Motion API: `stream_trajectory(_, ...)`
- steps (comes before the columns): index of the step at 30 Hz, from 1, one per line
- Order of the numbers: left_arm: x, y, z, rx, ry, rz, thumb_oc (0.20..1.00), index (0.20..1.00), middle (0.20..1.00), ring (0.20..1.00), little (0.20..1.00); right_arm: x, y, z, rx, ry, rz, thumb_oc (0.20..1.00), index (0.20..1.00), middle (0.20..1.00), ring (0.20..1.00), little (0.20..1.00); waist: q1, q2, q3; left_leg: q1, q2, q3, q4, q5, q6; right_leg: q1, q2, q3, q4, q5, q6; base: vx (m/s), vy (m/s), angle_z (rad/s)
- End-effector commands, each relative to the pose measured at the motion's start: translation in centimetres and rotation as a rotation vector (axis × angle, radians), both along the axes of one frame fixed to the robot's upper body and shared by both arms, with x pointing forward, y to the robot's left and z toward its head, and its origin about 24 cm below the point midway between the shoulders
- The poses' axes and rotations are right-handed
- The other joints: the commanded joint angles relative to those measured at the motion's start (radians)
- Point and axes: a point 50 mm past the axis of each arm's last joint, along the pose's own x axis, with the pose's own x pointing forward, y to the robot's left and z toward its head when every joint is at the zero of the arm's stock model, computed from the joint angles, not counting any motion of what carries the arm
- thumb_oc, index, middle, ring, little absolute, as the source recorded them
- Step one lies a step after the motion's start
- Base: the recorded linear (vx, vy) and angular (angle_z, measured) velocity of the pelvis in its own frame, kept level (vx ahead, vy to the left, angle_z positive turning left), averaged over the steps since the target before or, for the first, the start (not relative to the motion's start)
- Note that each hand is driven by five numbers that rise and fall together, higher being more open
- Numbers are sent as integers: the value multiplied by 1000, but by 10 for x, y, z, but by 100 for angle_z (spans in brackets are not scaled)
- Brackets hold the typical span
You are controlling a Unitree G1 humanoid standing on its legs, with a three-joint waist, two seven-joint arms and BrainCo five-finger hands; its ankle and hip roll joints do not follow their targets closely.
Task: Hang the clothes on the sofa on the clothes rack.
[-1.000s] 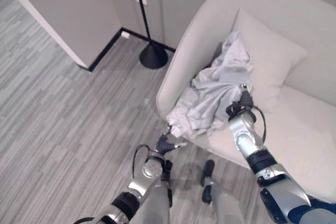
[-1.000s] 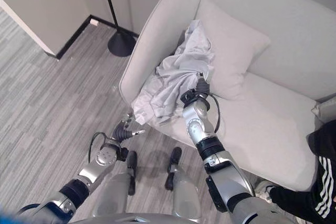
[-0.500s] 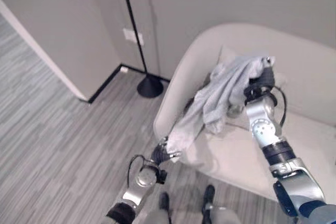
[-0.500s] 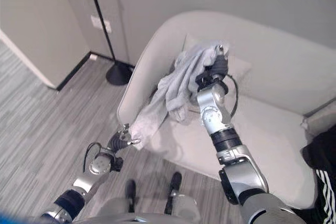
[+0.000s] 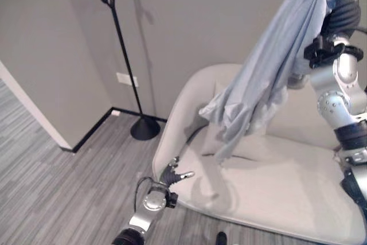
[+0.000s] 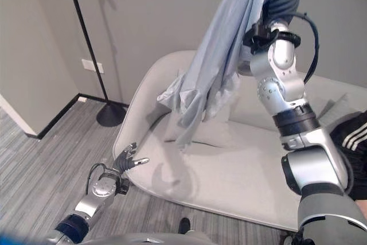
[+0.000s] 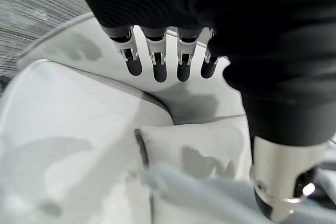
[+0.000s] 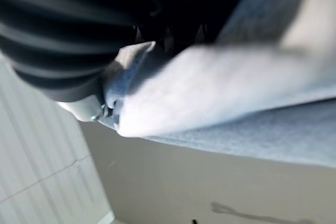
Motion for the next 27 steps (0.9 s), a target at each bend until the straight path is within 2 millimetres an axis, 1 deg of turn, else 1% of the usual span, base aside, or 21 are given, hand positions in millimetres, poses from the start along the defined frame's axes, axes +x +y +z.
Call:
stream_trajectory(1, 17, 6, 18, 63, -111, 1, 1000, 1000, 1000, 1000, 1000, -12, -4, 61, -7, -187, -27, 200, 200, 200, 200, 200, 23, 10, -17, -40, 16, -33, 16, -79, -20, -4, -78, -1, 141, -113, 86, 15, -5, 3)
stream_trajectory(2, 20, 7, 19, 76, -122, 11, 1000, 1000, 1000, 1000, 1000, -12, -2, 67, -4, -194, -27, 200, 200, 200, 200, 200, 22, 9, -20, -37, 17, -31, 16, -80, -20, -2, -77, 2, 139, -113, 85, 0, 0, 0)
stream_trajectory(3, 27, 11, 25, 115, -153, 42, 1000, 1000, 1000, 1000, 1000, -10, -3, 78, 9, -199, -45, 200, 200, 200, 200, 200, 18, 5, -30, -32, 20, -29, 16, -81, -22, 1, -75, 5, 138, -112, 85, 16, -5, -9)
stream_trajectory(4, 33, 12, 30, 146, -182, 57, 1000, 1000, 1000, 1000, 1000, -10, -4, 85, 19, -204, -56, 200, 200, 200, 200, 200, 15, 2, -35, -30, 21, -29, 16, -82, -23, 2, -74, 7, 136, -113, 85, 12, -2, -14)
stream_trajectory(5, 33, 12, 30, 145, -184, 58, 1000, 1000, 1000, 1000, 1000, -10, -3, 86, 18, -206, -55, 200, 200, 200, 200, 200, 15, 3, -34, -30, 21, -28, 16, -82, -23, 2, -74, 7, 136, -112, 85, 1, -2, -15)
stream_trajectory(7, 39, 15, 34, 186, -213, 77, 1000, 1000, 1000, 1000, 1000, -12, -3, 101, 31, -232, -64, 200, 200, 200, 200, 200, 9, 0, -42, -27, 22, -27, 15, -84, -24, 3, -72, 10, 135, -113, 85, 11, -5, -9)
stream_trajectory(8, 46, 17, 39, 240, -253, 98, 1000, 1000, 1000, 1000, 1000, -13, -1, 111, 44, -248, -78, 200, 200, 200, 200, 200, 4, -5, -53, -23, 24, -25, 14, -86, -25, 5, -70, 13, 135, -114, 85, 14, -7, -6)
stream_trajectory(9, 47, 17, 40, 238, -256, 99, 1000, 1000, 1000, 1000, 1000, -13, -1, 113, 42, -251, -77, 200, 200, 200, 200, 200, 4, -3, -50, -22, 24, -25, 14, -86, -25, 5, -70, 14, 136, -114, 85, 21, -12, -7)
stream_trajectory(10, 53, 21, 42, 313, -277, 106, 1000, 1000, 1000, 1000, 1000, -14, -1, 125, 60, -268, -81, 200, 200, 200, 200, 200, -5, -10, -64, -18, 24, -22, 15, -88, -27, 7, -69, 15, 137, -116, 85, 12, -7, -8)
stream_trajectory(11, 53, 21, 42, 312, -279, 107, 1000, 1000, 1000, 1000, 1000, -15, -1, 126, 59, -271, -80, 200, 200, 200, 200, 200, -5, -9, -62, -18, 24, -22, 15, -88, -27, 7, -69, 16, 137, -117, 85, 0, 0, 0)
stream_trajectory(12, 58, 24, 44, 344, -292, 127, 1000, 1000, 1000, 1000, 1000, -15, 1, 135, 72, -277, -86, 200, 200, 200, 200, 200, -11, -13, -71, -14, 24, -19, 15, -91, -28, 9, -67, 21, 137, -117, 85, 0, 0, 0)
stream_trajectory(13, 61, 24, 45, 351, -296, 139, 1000, 1000, 1000, 1000, 1000, -15, 4, 138, 77, -280, -79, 200, 200, 200, 200, 200, -15, -13, -75, -11, 24, -18, 15, -91, -28, 10, -66, 24, 138, -118, 85, 0, 0, 0)
stream_trajectory(15, 68, 23, 48, 347, -303, 163, 1000, 1000, 1000, 1000, 1000, -15, 12, 143, 74, -290, -58, 200, 200, 200, 200, 200, -24, -11, -79, -6, 24, -14, 16, -94, -28, 11, -65, 28, 140, -120, 85, 15, 6, -9)
stream_trajectory(19, 77, 13, 52, 310, -311, 190, 1000, 1000, 1000, 1000, 1000, -17, 28, 143, 66, -304, -9, 200, 200, 200, 200, 200, -41, -8, -89, 3, 23, -11, 15, -97, -27, 14, -66, 36, 144, -121, 84, 17, 10, -10)
stream_trajectory(20, 79, 9, 53, 308, -315, 180, 1000, 1000, 1000, 1000, 1000, -17, 31, 142, 64, -311, 5, 200, 200, 200, 200, 200, -47, -7, -91, 6, 23, -8, 15, -98, -27, 15, -66, 38, 145, -121, 84, 11, 15, -6)
stream_trajectory(21, 85, -2, 56, 304, -325, 160, 1000, 1000, 1000, 1000, 1000, -20, 36, 142, 64, -325, 31, 200, 200, 200, 200, 200, -56, -5, -92, 9, 22, -8, 15, -98, -26, 13, -66, 40, 149, -122, 85, 0, 0, 0)
stream_trajectory(22, 88, -8, 58, 293, -329, 149, 1000, 1000, 1000, 1000, 1000, -20, 40, 140, 60, -329, 48, 200, 200, 200, 200, 200, -61, -4, -92, 10, 22, -8, 15, -99, -26, 12, -66, 43, 151, -121, 85, 0, 0, 0)
stream_trajectory(23, 88, -9, 58, 292, -330, 149, 1000, 1000, 1000, 1000, 1000, -21, 40, 140, 59, -329, 47, 200, 200, 200, 200, 200, -61, -4, -92, 10, 22, -8, 15, -99, -26, 12, -66, 43, 152, -122, 85, 0, 0, 0)
stream_trajectory(24, 93, -19, 65, 276, -360, 126, 1000, 1000, 1000, 1000, 1000, -23, 45, 138, 54, -340, 71, 200, 200, 200, 200, 200, -67, -2, -91, 12, 21, -7, 15, -100, -25, 11, -66, 46, 154, -122, 85, 0, 0, 0)
stream_trajectory(27, 102, -38, 84, 253, -444, 94, 1000, 1000, 1000, 1000, 1000, -30, 61, 128, 33, -364, 165, 200, 200, 200, 200, 200, -79, 2, -89, 16, 19, 0, 13, -103, -22, 6, -64, 56, 159, -121, 87, -12, 10, -5)
